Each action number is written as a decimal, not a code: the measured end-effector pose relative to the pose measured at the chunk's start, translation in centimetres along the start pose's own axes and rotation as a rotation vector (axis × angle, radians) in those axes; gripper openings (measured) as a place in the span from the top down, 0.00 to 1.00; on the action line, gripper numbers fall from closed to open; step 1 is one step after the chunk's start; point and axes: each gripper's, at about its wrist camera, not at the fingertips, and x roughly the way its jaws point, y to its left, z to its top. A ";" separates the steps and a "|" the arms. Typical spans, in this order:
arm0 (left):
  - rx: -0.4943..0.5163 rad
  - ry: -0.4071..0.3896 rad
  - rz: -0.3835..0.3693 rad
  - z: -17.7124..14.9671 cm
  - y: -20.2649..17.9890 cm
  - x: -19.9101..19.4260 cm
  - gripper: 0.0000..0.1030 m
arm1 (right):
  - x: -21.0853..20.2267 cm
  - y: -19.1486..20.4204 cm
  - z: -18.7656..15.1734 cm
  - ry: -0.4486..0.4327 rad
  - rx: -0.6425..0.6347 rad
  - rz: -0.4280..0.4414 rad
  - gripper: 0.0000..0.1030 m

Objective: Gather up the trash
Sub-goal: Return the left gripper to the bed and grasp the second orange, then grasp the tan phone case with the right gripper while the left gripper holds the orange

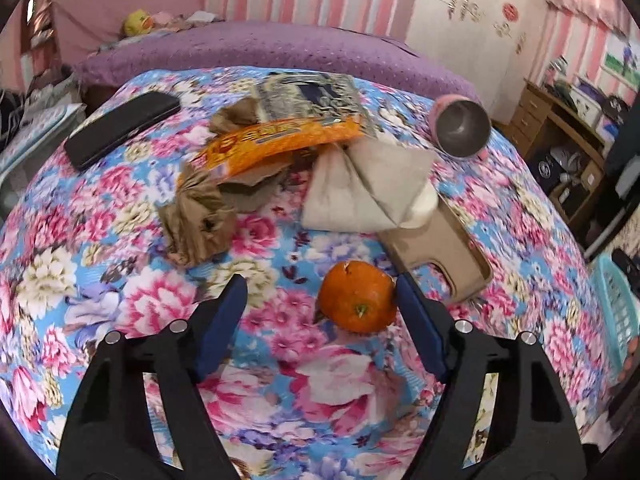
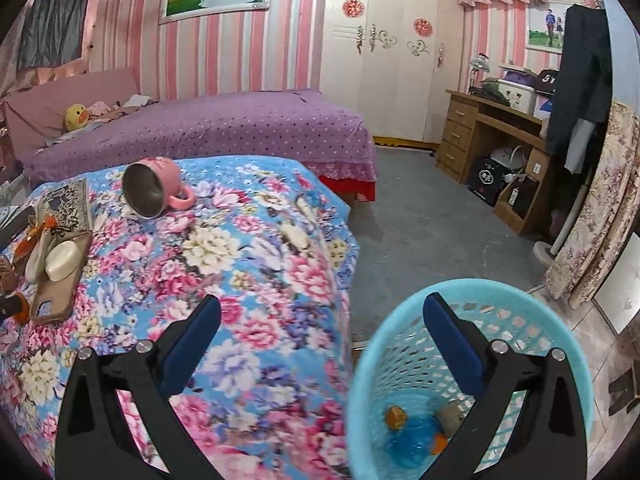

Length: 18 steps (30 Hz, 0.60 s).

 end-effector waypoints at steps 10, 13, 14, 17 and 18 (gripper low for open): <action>0.060 0.006 -0.070 0.2 -0.6 0.0 0.74 | 0.4 4.8 -0.2 0.011 -0.073 0.039 0.04; 0.057 -0.027 -0.056 0.6 0.4 -1.0 0.75 | 0.0 6.8 -0.1 0.001 -0.092 0.077 0.04; 0.049 -0.042 -0.055 0.8 0.8 -1.5 0.75 | -0.2 7.6 -0.1 -0.004 -0.098 0.094 0.04; 0.041 -0.081 -0.044 1.3 2.1 -2.7 0.75 | -0.7 10.4 0.0 -0.012 -0.125 0.151 0.04; 0.041 -0.095 -0.032 1.5 2.5 -3.1 0.75 | -0.9 11.2 -0.1 -0.014 -0.133 0.163 0.04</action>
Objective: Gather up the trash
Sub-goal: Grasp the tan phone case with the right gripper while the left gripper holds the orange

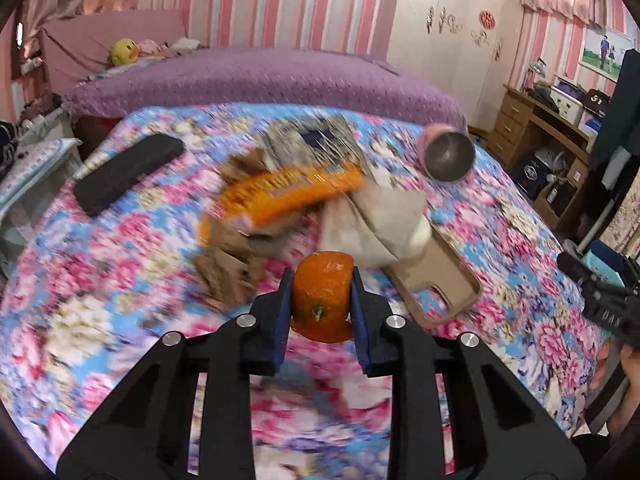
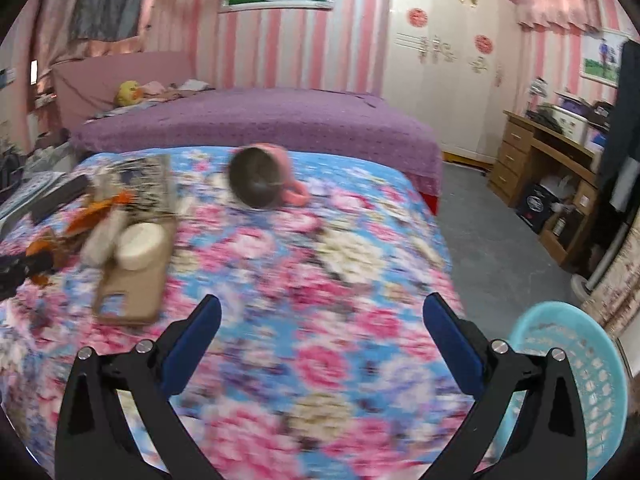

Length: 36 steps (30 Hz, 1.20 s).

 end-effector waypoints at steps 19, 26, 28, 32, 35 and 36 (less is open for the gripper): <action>-0.183 -0.066 0.187 1.6 11.9 -2.1 0.76 | 4.0 16.5 3.2 0.047 -0.182 0.201 0.13; -0.198 -0.077 0.175 1.7 12.1 -2.4 0.76 | 5.5 19.1 2.9 0.096 -0.261 0.203 0.66; -0.193 -0.077 0.172 1.7 11.9 -2.5 0.76 | 5.3 19.1 2.7 0.089 -0.263 0.225 0.77; -0.192 -0.077 0.168 1.6 11.7 -2.5 0.75 | 4.1 17.8 2.9 0.047 -0.234 0.240 0.91; -0.196 -0.082 0.162 1.6 11.5 -2.8 0.75 | 3.1 16.1 3.4 0.027 -0.199 0.249 0.94; -0.195 -0.084 0.160 1.7 11.3 -2.8 0.75 | 2.9 15.5 3.5 0.024 -0.193 0.247 0.94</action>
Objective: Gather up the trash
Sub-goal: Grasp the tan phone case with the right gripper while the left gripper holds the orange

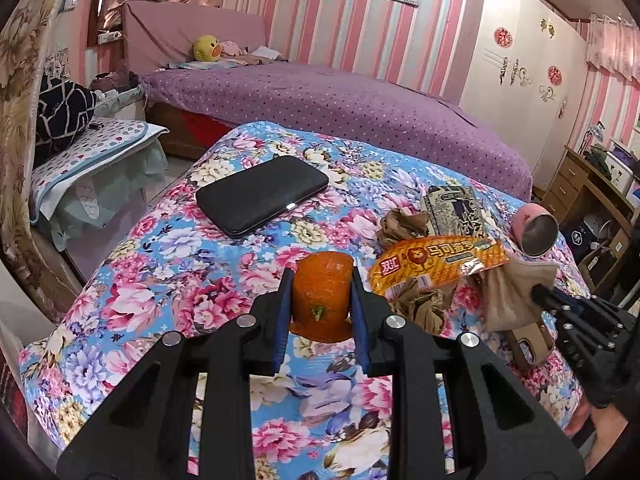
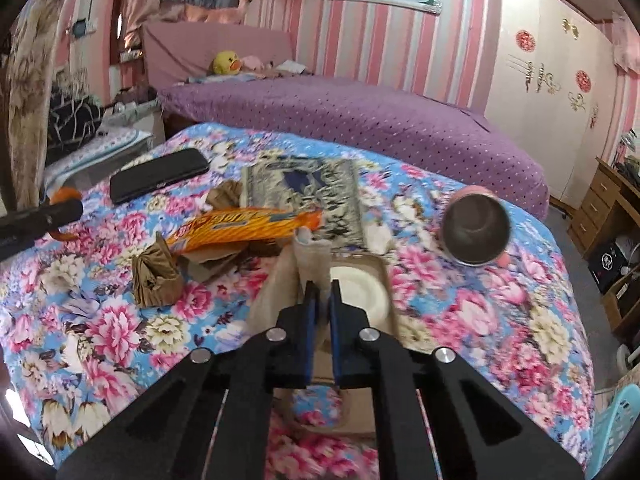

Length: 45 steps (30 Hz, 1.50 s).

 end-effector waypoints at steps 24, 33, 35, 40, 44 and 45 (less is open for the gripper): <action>0.166 0.001 -0.118 -2.7 -11.7 -1.0 0.75 | -9.5 -13.4 -5.9 -0.081 0.186 -0.109 0.95; 0.195 -0.010 -0.142 -3.8 -15.0 -1.4 0.75 | -11.6 -16.8 -6.4 -0.138 0.238 -0.132 0.95; 0.198 -0.006 -0.146 -4.0 -15.6 -1.4 0.75 | -12.1 -17.3 -6.6 -0.143 0.239 -0.142 0.95; 0.210 0.002 -0.147 -4.4 -16.8 -1.2 0.75 | -13.2 -18.6 -7.3 -0.151 0.240 -0.165 0.95; 0.221 -0.001 -0.147 -4.8 -17.7 -1.3 0.75 | -14.2 -19.8 -7.7 -0.156 0.237 -0.190 0.95; 0.224 0.000 -0.149 -4.8 -18.0 -1.4 0.75 | -14.5 -20.1 -7.9 -0.156 0.237 -0.196 0.95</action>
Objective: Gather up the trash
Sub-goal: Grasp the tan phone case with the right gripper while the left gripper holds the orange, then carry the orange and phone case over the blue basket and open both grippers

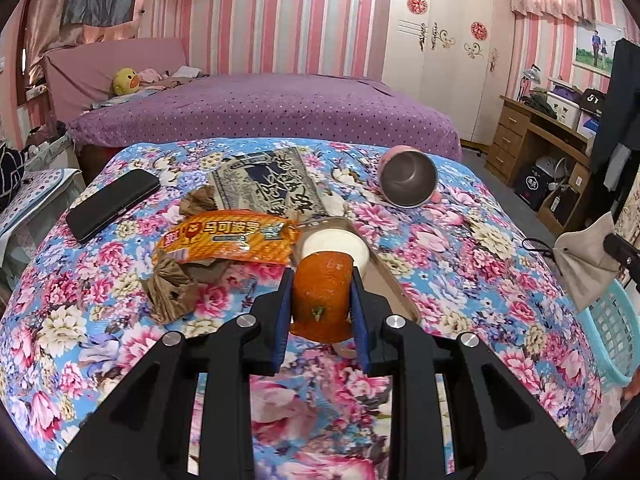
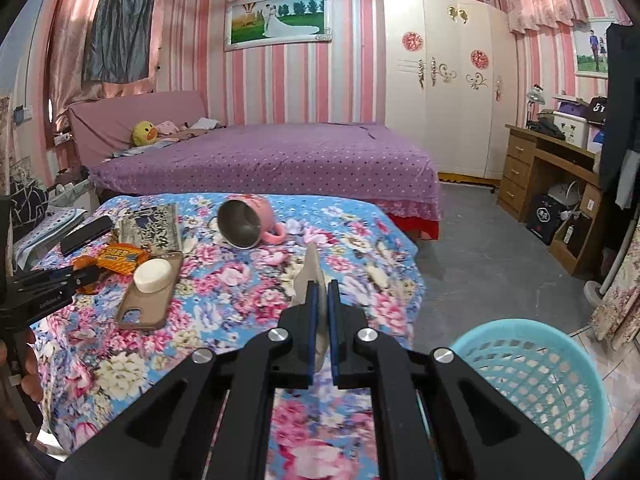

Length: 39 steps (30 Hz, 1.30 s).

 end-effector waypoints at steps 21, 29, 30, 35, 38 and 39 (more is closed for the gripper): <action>0.092 0.013 -0.090 -1.7 -10.3 0.8 0.75 | -2.9 -11.5 -2.7 0.014 0.085 -0.164 0.95; 0.174 -0.024 -0.172 -1.7 -18.2 -0.3 0.75 | -4.0 -16.7 -4.6 0.043 0.113 -0.237 0.95; 0.184 -0.029 -0.182 -1.8 -19.2 -0.4 0.75 | -4.1 -17.1 -4.8 0.046 0.117 -0.245 0.95; 0.211 -0.009 -0.266 -2.6 -24.4 -0.6 0.75 | -4.5 -19.6 -5.9 0.061 0.144 -0.276 0.95; 0.248 -0.007 -0.292 -3.2 -27.1 -0.9 0.75 | -4.5 -20.6 -6.4 0.075 0.149 -0.288 0.95; 0.252 -0.007 -0.302 -3.3 -27.8 -1.1 0.75 | -4.5 -21.0 -6.6 0.082 0.151 -0.292 0.95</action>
